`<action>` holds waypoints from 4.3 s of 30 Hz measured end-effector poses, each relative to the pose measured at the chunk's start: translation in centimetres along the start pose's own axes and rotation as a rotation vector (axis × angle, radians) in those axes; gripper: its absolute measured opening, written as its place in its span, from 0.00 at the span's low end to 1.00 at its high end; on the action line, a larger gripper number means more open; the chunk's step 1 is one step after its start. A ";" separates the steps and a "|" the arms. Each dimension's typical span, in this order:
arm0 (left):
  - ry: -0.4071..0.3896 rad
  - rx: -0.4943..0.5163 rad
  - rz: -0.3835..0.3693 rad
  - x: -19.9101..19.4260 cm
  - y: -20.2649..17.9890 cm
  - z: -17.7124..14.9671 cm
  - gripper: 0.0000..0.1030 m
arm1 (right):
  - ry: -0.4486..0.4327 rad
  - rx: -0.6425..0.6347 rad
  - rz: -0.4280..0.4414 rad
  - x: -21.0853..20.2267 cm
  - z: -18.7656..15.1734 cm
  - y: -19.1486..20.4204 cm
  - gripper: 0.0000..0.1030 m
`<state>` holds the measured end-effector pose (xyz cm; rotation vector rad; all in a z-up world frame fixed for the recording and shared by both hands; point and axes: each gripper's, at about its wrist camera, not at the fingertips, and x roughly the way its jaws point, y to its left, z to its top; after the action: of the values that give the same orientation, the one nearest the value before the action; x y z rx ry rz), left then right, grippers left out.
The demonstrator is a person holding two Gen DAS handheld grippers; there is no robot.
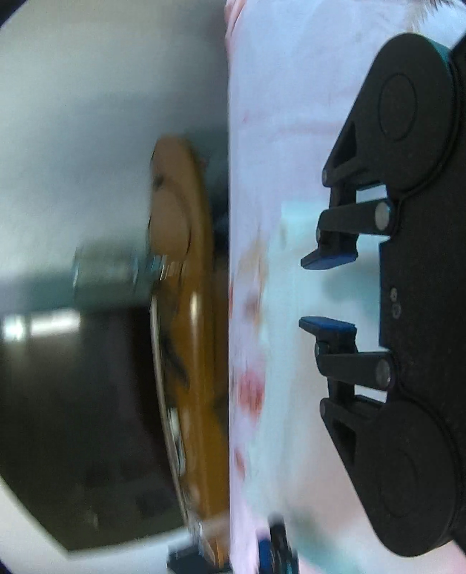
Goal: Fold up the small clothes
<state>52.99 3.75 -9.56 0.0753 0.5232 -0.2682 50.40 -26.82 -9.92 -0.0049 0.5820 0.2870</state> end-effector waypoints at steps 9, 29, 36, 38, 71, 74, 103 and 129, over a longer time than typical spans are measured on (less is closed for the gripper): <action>0.109 0.020 -0.031 0.2 -1.9 -2.6 0.69 | 0.064 -0.152 0.052 1.7 -2.8 6.9 0.30; 0.105 0.037 -0.036 -3.4 -6.6 -3.6 0.69 | 0.110 0.000 0.027 -1.2 -4.9 6.6 0.26; 0.080 -0.031 -0.074 -6.7 -7.2 -4.4 0.69 | 0.065 -0.020 0.133 -4.4 -5.0 8.3 0.31; 0.129 -0.015 -0.070 -6.8 -7.7 -5.9 0.69 | 0.097 -0.027 0.149 -4.6 -6.4 9.1 0.29; 0.159 -0.075 0.024 -11.5 -3.0 -10.0 0.76 | 0.030 0.194 -0.117 -11.4 -10.1 1.6 0.27; 0.150 -0.060 0.047 -12.0 -3.2 -9.2 0.76 | 0.053 0.200 -0.118 -10.6 -10.5 1.0 0.24; 0.206 -0.167 0.200 -11.5 -0.6 -9.9 0.87 | 0.013 0.238 -0.203 -12.1 -11.2 0.3 0.30; -0.014 -1.032 -0.060 -12.5 2.3 -13.2 0.72 | -0.062 0.171 -0.015 -10.6 -6.2 6.7 0.20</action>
<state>36.80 10.71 -14.65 -0.9436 0.5988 -0.0325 36.81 -23.75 -8.86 0.1644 0.5430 0.2215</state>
